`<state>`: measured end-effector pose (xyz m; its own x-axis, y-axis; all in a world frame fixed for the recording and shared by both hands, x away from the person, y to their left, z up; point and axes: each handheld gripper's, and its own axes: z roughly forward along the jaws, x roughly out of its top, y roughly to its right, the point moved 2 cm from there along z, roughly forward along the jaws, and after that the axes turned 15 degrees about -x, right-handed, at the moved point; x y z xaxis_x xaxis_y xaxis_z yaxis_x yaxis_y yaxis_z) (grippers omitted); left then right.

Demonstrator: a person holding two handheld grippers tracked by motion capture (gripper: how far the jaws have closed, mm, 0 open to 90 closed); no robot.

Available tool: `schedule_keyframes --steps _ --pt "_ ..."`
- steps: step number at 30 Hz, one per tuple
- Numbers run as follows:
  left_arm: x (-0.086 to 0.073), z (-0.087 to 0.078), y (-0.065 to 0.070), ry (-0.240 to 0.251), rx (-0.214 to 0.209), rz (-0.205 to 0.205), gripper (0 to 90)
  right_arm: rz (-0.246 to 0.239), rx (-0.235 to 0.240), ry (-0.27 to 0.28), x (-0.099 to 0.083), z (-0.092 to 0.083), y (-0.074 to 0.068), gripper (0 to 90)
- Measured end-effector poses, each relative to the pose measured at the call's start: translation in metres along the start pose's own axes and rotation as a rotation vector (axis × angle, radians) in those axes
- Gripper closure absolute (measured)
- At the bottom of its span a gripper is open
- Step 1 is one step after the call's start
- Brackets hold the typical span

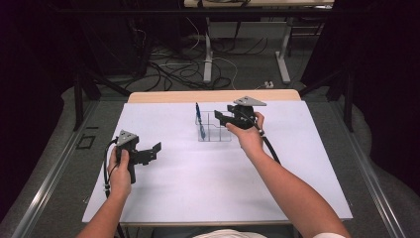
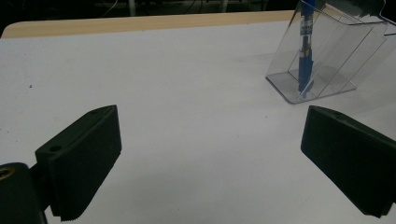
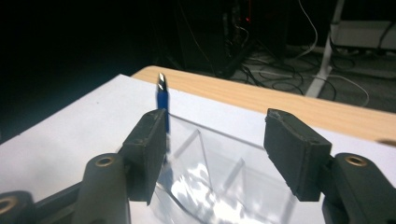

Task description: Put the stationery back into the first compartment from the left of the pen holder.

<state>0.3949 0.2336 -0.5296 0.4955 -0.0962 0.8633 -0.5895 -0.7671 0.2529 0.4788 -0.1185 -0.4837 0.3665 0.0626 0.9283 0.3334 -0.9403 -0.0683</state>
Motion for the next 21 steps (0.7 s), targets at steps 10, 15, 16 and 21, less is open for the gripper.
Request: schedule_keyframes --steps 10,15,16,21 --pt "0.000 0.000 -0.001 0.001 0.006 -0.003 4.8 0.001 -0.069 -0.093 -0.017 -0.029 0.039 23.0" --pt "0.000 0.000 0.000 -0.001 0.006 -0.004 4.8 0.025 -0.113 -0.120 -0.025 -0.044 0.058 14.9" --pt "0.000 0.000 -0.001 -0.001 0.006 -0.004 4.8 0.030 -0.121 -0.124 -0.027 -0.047 0.061 14.3" --pt "0.000 0.000 -0.001 0.001 0.009 -0.005 4.8 0.015 -0.159 -0.148 -0.040 -0.061 0.075 4.8"
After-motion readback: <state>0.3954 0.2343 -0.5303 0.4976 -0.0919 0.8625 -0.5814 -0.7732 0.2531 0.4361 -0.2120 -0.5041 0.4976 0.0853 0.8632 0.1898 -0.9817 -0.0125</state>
